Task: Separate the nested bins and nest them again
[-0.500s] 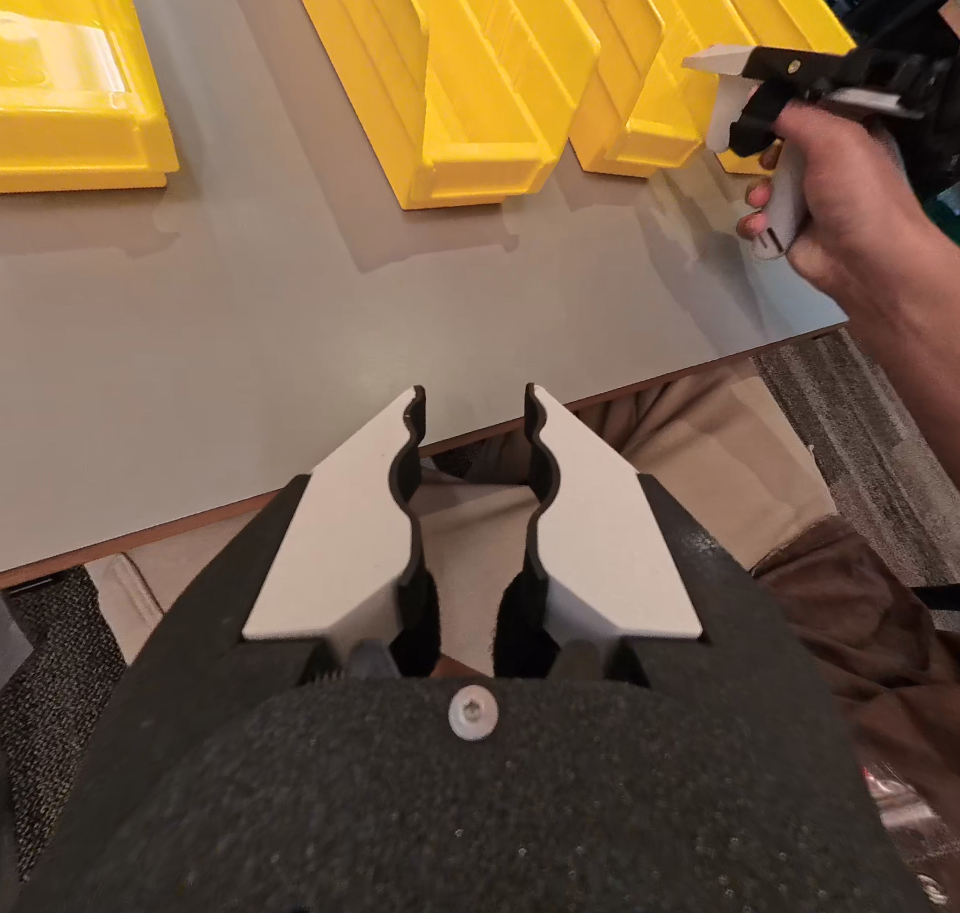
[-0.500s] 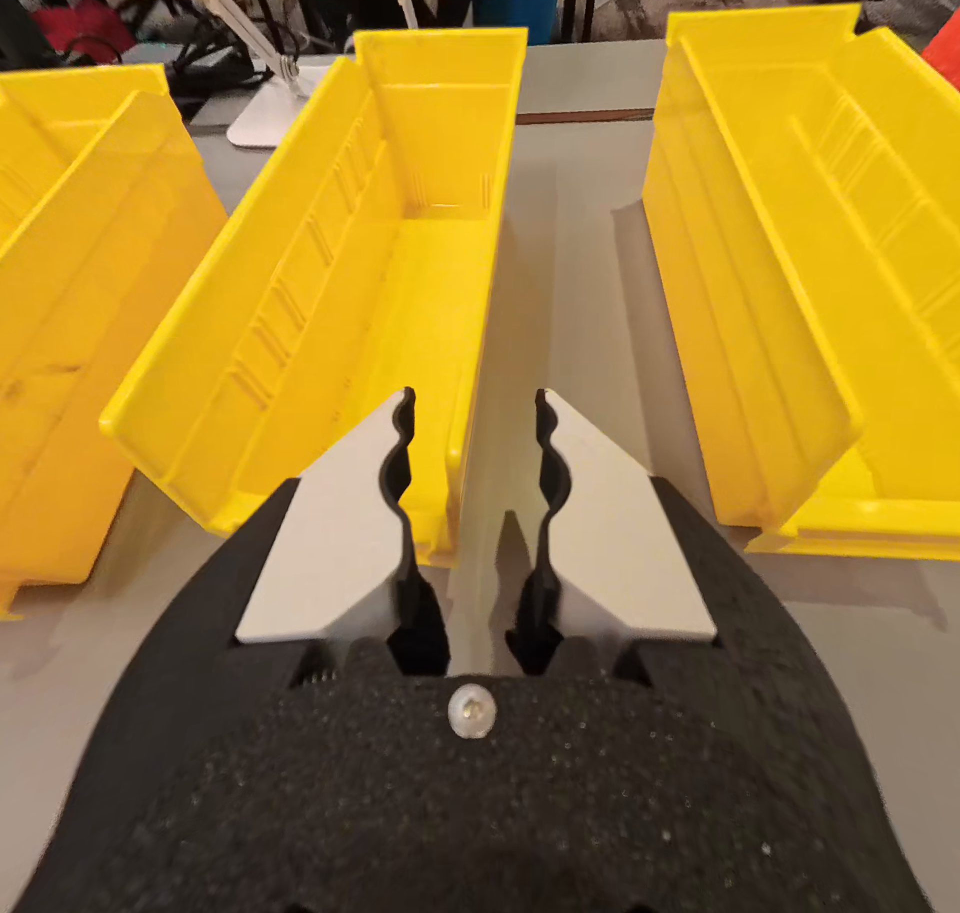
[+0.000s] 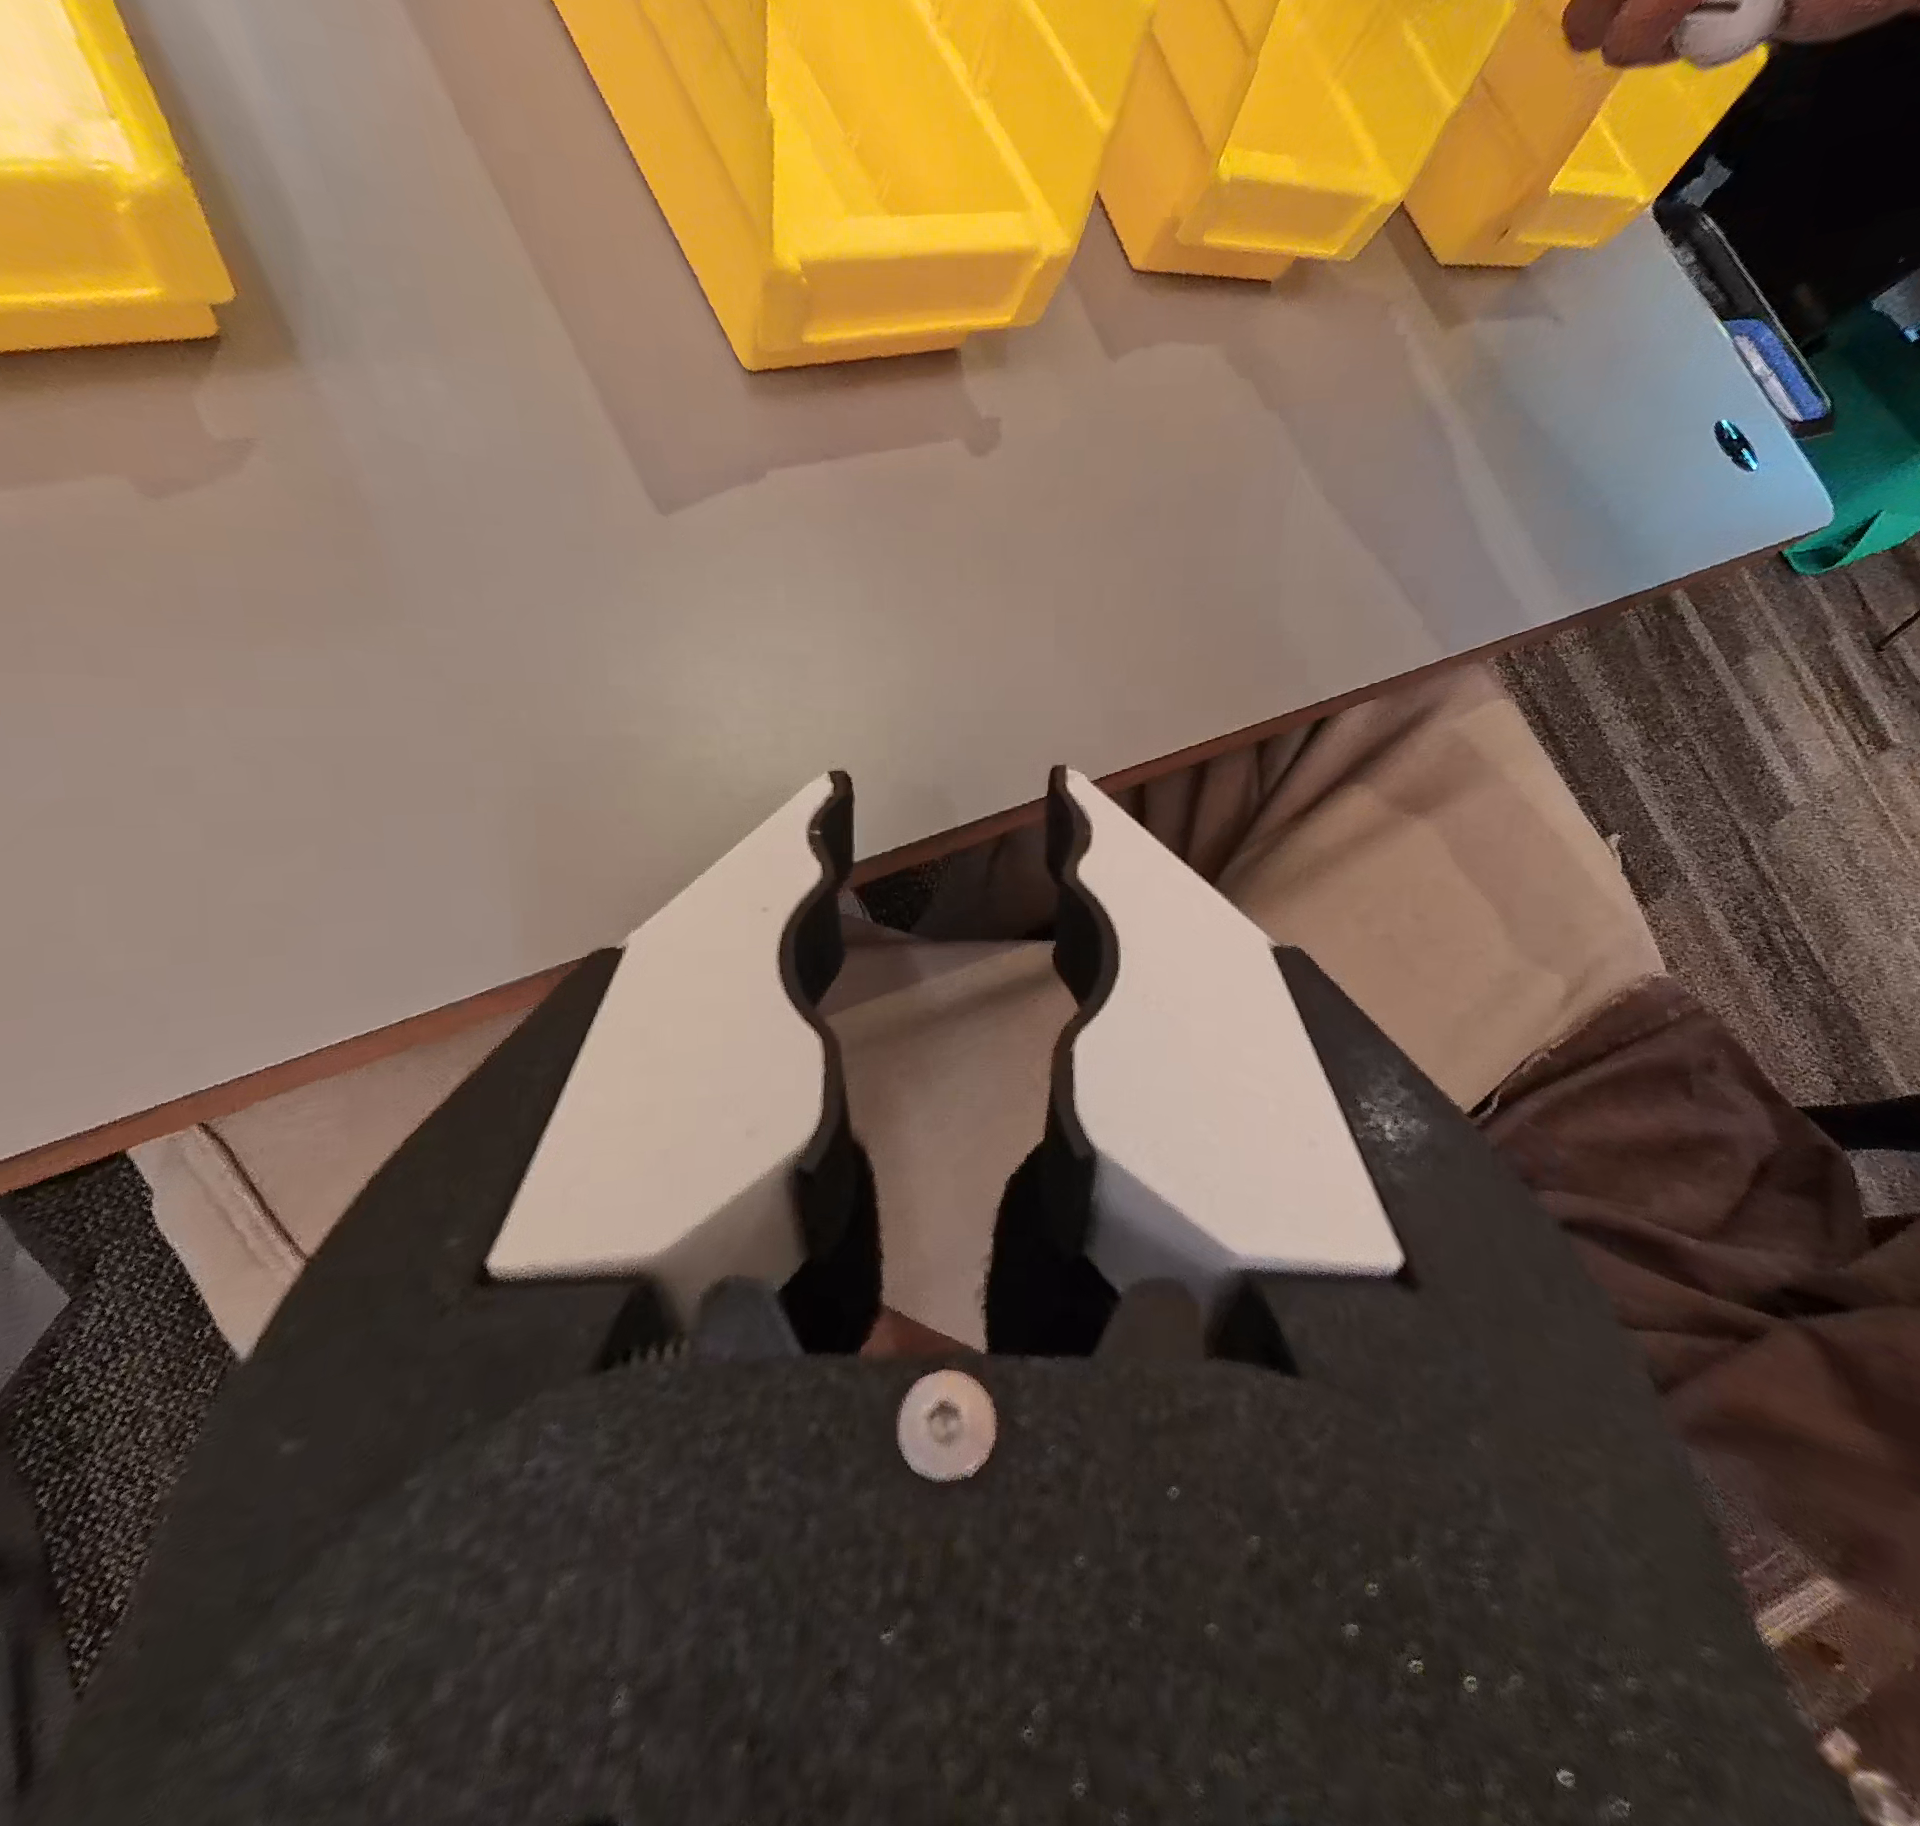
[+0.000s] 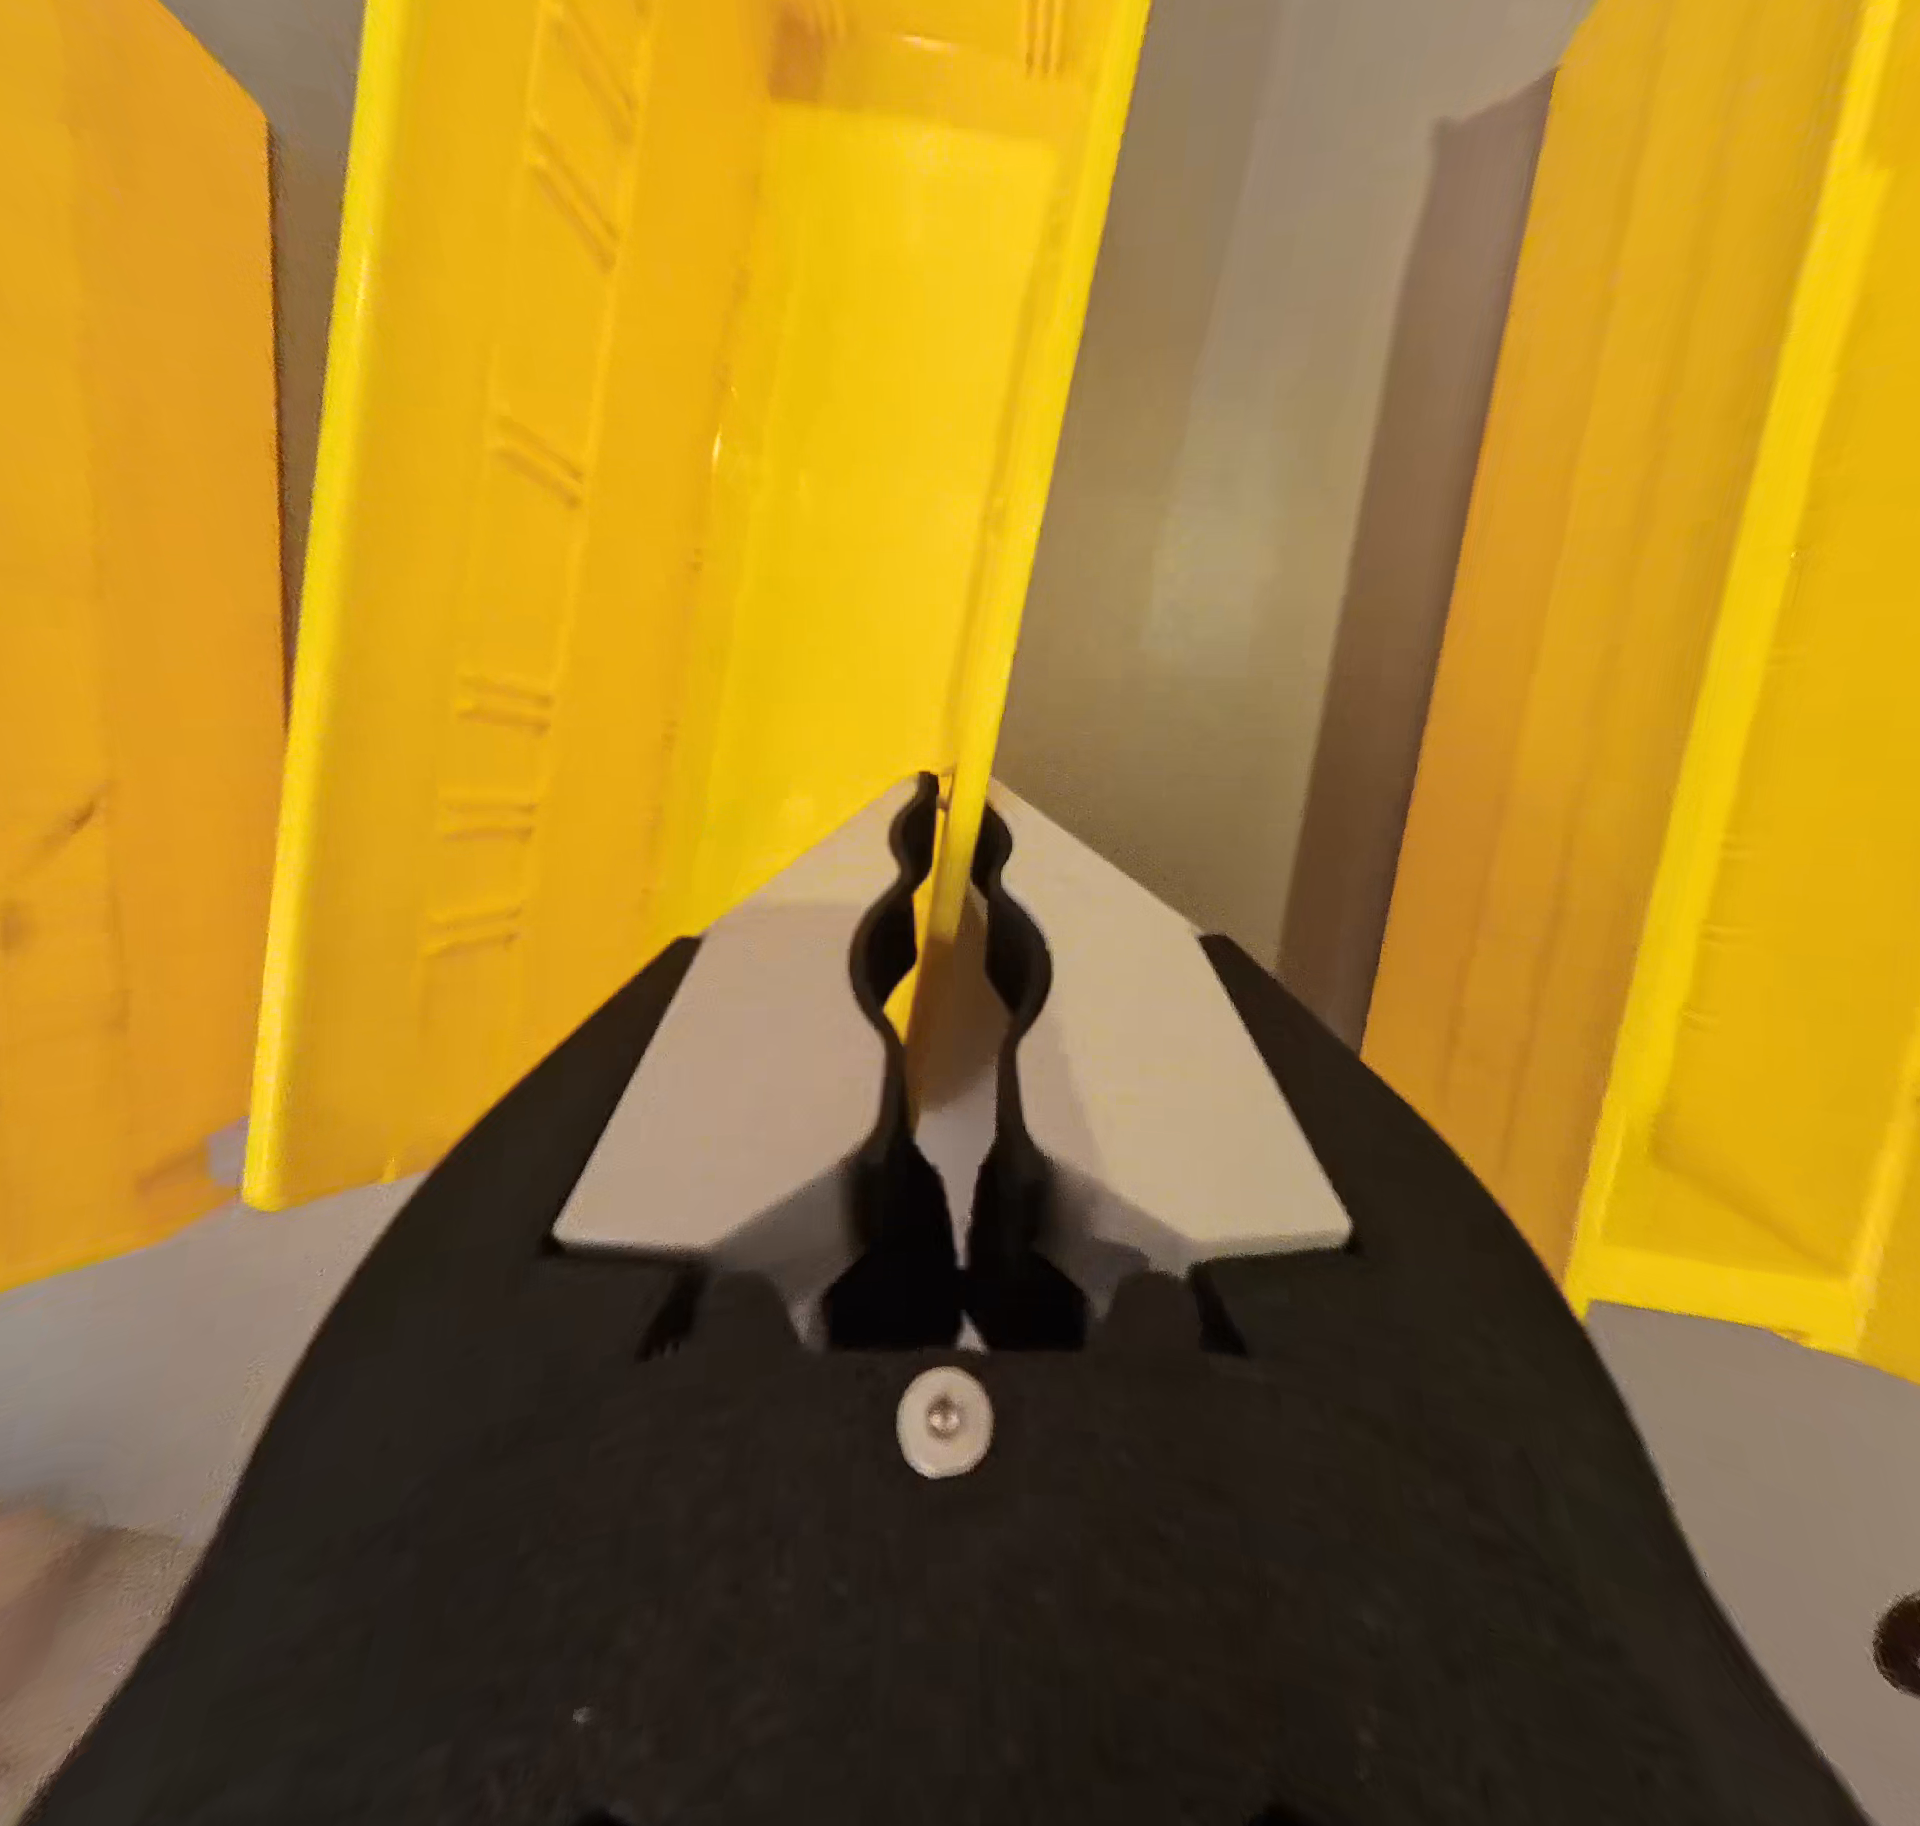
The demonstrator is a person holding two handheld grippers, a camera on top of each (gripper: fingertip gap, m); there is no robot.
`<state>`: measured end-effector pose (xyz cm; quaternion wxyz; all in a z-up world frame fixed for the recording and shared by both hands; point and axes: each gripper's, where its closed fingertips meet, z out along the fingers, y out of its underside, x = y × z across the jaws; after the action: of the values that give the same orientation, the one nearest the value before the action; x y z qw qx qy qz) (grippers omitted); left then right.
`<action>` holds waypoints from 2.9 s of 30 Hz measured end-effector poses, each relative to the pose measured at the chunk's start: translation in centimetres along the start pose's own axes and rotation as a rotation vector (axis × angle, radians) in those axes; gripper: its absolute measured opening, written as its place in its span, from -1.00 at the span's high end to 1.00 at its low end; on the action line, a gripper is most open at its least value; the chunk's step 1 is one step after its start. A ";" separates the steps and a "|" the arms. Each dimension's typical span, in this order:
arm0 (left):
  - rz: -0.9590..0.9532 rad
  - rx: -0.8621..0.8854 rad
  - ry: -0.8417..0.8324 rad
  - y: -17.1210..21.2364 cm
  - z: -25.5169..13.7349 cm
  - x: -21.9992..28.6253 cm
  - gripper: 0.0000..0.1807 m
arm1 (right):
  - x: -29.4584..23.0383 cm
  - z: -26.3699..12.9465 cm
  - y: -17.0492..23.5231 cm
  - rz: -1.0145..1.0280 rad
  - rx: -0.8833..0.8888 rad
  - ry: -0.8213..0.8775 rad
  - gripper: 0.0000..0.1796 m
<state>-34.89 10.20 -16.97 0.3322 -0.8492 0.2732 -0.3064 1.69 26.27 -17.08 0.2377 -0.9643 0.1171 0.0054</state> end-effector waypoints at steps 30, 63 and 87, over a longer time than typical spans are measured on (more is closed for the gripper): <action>-0.006 -0.005 0.015 0.4 -0.3 0.7 0.64 | -18.4 -11.1 -3.3 0.273 0.439 -0.341 0.96; -0.045 -0.015 0.054 0.6 -0.3 0.9 0.65 | -19.1 -3.3 -2.0 0.247 0.423 -0.101 0.96; -0.022 -0.021 0.037 0.7 -0.4 0.7 0.65 | -18.1 -9.7 -2.5 0.065 0.506 -0.208 0.68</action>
<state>-34.91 9.07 -17.01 0.3146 -0.8498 0.2733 -0.3228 -15.75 28.04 -6.16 0.4815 -0.8642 0.1207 0.0827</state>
